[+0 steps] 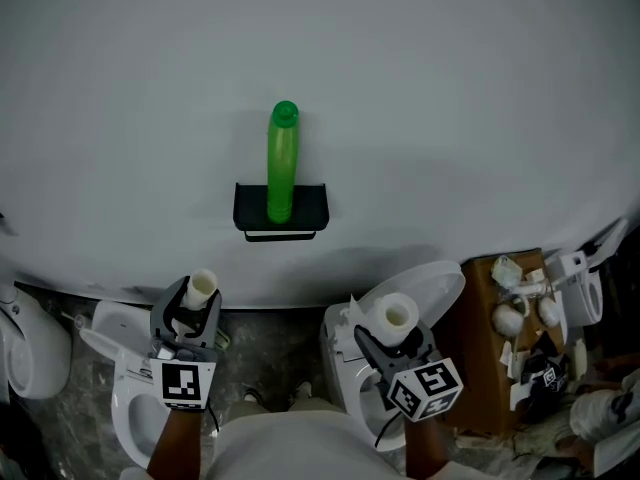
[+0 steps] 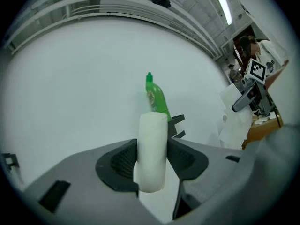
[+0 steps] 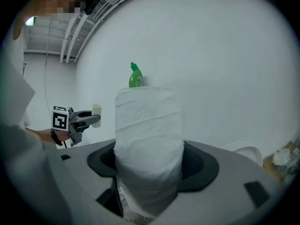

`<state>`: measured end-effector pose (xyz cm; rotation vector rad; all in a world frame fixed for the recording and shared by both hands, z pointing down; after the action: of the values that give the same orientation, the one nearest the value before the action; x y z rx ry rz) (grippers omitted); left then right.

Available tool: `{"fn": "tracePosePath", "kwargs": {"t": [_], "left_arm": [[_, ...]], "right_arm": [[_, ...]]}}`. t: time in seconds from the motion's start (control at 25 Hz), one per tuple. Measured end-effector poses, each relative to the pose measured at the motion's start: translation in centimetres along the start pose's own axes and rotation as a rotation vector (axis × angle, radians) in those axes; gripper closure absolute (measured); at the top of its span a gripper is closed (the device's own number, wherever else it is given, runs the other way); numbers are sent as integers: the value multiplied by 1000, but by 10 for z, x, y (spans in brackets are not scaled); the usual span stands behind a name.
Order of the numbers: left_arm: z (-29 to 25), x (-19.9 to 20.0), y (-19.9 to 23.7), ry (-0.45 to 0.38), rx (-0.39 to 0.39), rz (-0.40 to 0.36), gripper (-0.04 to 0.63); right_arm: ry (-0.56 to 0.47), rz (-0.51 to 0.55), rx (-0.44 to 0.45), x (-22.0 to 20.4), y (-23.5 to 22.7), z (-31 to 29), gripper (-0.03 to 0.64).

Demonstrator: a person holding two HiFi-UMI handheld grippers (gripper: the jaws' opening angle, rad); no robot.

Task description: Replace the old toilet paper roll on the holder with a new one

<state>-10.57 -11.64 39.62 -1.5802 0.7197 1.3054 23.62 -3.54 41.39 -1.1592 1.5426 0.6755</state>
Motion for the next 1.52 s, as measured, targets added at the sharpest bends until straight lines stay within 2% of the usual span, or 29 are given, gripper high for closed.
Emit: {"fn": "tracePosePath", "kwargs": {"t": [0.12,0.32,0.76,1.08,1.32,1.52], "left_arm": [[22,-13,18,46,45,43,394],[47,-24,41,56,102,113,394],[66,-34,73,78,148,145,394],[59,-38,87,81,161,136,394],[55,-36,107,66,202,124,394],[49,-38,108,85,206,131,394]], "right_arm": [[12,17,-7,2,4,-7,284],[45,90,-33,3,8,-23,284],[100,182,-10,11,5,-71,284],[172,342,-30,19,-7,-113,284],[273,510,-71,14,-16,-142,284],[375,672,-114,4,-28,-165,284]]}}
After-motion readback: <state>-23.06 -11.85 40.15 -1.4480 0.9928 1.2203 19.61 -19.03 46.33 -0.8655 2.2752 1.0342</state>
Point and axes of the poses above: the fingertips, and each gripper's own axes: z backward along the fingers, y to its left, x out of its top, the point moved 9 cm from there along z, backward along the fingers, and after that the axes turned 4 degrees about x, right-handed, at the moved point
